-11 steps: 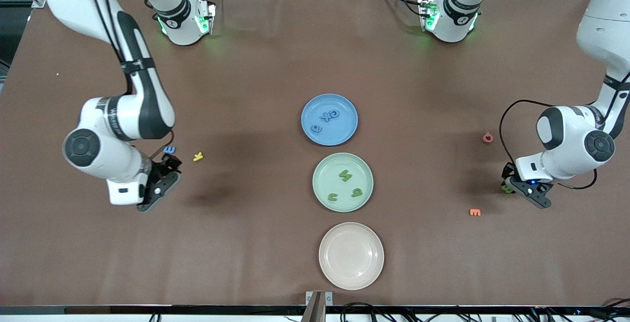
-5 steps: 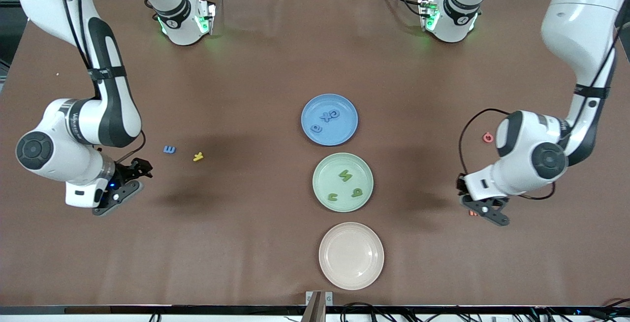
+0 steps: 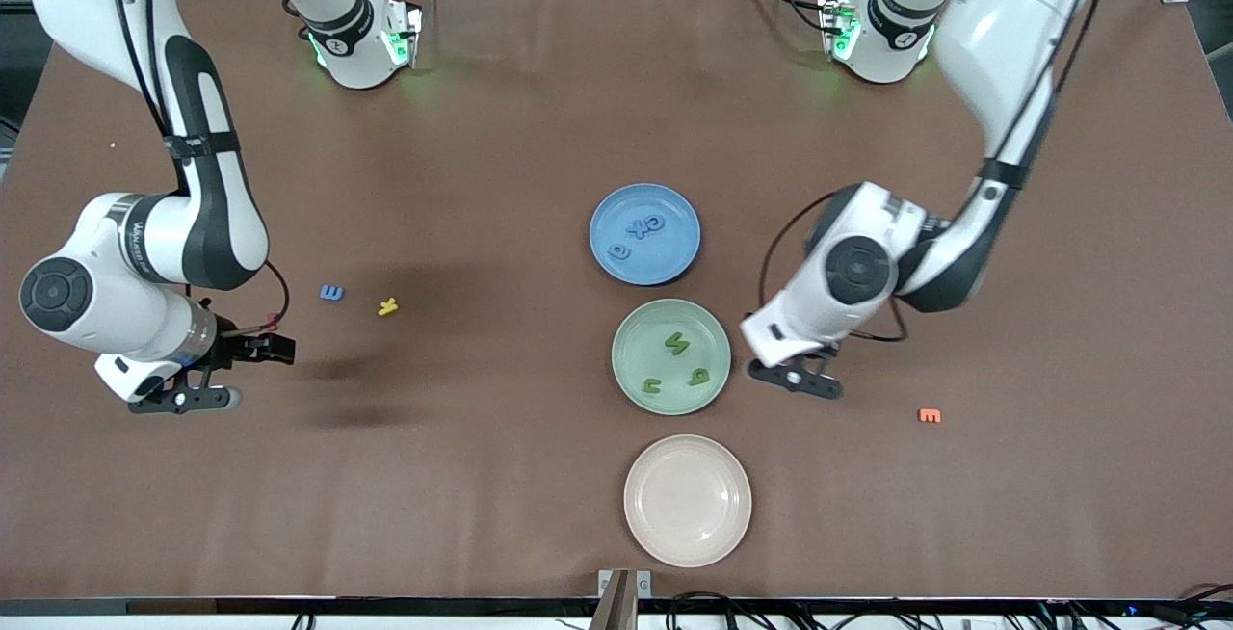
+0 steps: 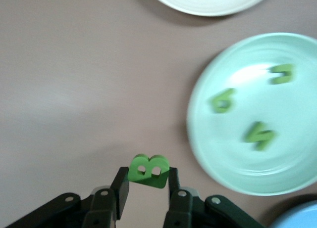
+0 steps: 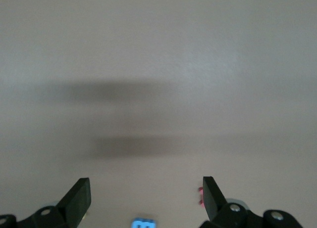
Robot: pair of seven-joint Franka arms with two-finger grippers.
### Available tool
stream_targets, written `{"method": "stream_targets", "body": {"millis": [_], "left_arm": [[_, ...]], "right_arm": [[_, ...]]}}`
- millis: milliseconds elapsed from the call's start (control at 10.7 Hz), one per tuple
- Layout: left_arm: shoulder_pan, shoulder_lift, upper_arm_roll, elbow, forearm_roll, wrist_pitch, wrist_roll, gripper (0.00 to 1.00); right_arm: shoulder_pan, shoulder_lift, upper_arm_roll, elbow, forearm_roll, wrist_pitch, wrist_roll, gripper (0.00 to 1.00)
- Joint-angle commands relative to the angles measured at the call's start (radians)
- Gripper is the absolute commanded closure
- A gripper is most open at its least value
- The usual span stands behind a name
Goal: Sort letters by color into matching plates
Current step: 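Place the B on the green plate while the right reaches blue m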
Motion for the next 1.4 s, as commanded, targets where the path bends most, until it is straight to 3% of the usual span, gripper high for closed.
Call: {"method": "stream_targets", "body": {"millis": [0,280,373,466,839,1025,1305], "left_arm": [[-0.163,0.079,0.035,0.092,0.015,-0.018,-0.262,1.00],[-0.243,0.136,0.070,0.128,0.015,-0.006,-0.344,0.96],[-0.260,0.136,0.084,0.134,0.015,-0.004,-0.361,0.69],[-0.260,0.133,0.085,0.135,0.015,-0.004,-0.364,0.01],[-0.229,0.076,0.085,0.146,0.016,-0.018,-0.358,0.00],[-0.176,0.018,0.084,0.145,0.021,-0.018,-0.347,0.00],[-0.084,-0.121,0.078,0.138,0.013,-0.158,-0.201,0.00]], "right_arm": [[-0.032,-0.015,0.005,-0.038,0.004,0.030,0.454,0.00],[-0.035,0.015,0.006,-0.042,0.004,0.143,0.835,0.00],[-0.038,0.016,0.006,-0.042,0.006,0.157,0.883,0.00],[-0.040,0.018,0.006,-0.041,0.007,0.174,0.934,0.00],[-0.026,0.051,0.009,-0.041,0.009,0.183,1.245,0.00],[-0.023,0.058,0.010,-0.054,0.073,0.205,1.319,0.00],[-0.018,0.042,0.017,-0.183,0.121,0.316,1.350,0.00]]}}
